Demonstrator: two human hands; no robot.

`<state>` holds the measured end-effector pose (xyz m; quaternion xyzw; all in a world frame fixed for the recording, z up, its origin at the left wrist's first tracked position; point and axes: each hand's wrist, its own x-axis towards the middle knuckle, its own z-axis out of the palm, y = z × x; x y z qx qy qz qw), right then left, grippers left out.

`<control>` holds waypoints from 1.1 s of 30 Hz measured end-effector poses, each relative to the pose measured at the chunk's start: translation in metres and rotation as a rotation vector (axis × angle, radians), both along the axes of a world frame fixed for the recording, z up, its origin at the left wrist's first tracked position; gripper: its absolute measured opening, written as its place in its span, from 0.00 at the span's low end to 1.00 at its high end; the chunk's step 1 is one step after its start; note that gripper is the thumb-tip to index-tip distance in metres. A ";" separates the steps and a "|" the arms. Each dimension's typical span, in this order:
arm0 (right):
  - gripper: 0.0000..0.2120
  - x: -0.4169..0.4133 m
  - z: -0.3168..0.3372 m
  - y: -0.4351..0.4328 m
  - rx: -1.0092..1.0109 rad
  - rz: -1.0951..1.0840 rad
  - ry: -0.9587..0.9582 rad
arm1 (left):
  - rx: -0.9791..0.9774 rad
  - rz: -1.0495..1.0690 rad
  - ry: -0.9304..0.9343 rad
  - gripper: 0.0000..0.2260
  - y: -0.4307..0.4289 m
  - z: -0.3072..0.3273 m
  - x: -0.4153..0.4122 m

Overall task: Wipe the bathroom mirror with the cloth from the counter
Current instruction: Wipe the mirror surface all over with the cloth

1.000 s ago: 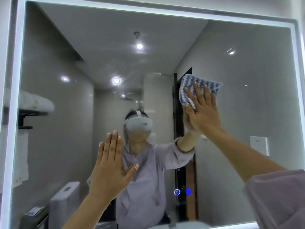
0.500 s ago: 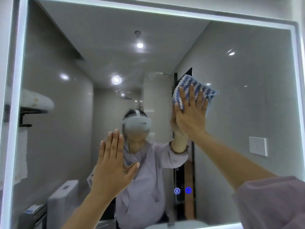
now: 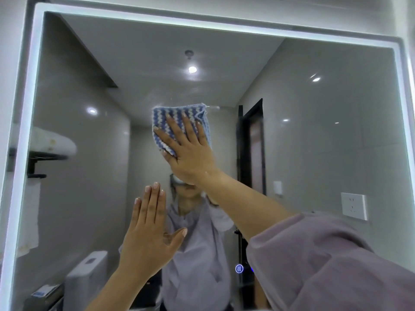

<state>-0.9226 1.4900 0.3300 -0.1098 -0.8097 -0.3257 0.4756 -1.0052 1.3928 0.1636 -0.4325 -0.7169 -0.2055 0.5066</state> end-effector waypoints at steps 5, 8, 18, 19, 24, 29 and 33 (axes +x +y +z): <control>0.26 0.009 0.015 0.008 -0.011 -0.009 -0.008 | -0.007 -0.001 0.009 0.42 -0.005 0.000 0.004; 0.26 0.023 0.030 0.021 -0.076 0.001 0.045 | -0.004 -0.014 0.001 0.42 -0.006 0.001 0.005; 0.27 0.109 0.037 0.104 -0.285 -0.051 0.279 | -0.031 0.022 -0.001 0.43 -0.007 0.002 0.006; 0.27 0.118 0.036 0.114 -0.309 -0.061 0.302 | -0.030 0.023 -0.001 0.43 -0.007 0.002 0.007; 0.26 0.145 0.023 0.147 -0.423 -0.119 0.409 | -0.021 0.005 -0.009 0.43 -0.005 0.001 0.004; 0.27 0.129 0.019 0.141 -0.446 -0.135 0.490 | -0.010 -0.019 0.003 0.43 -0.003 0.000 0.003; 0.28 0.110 0.015 0.122 -0.392 -0.133 0.483 | -0.005 -0.025 0.000 0.43 -0.003 0.000 0.002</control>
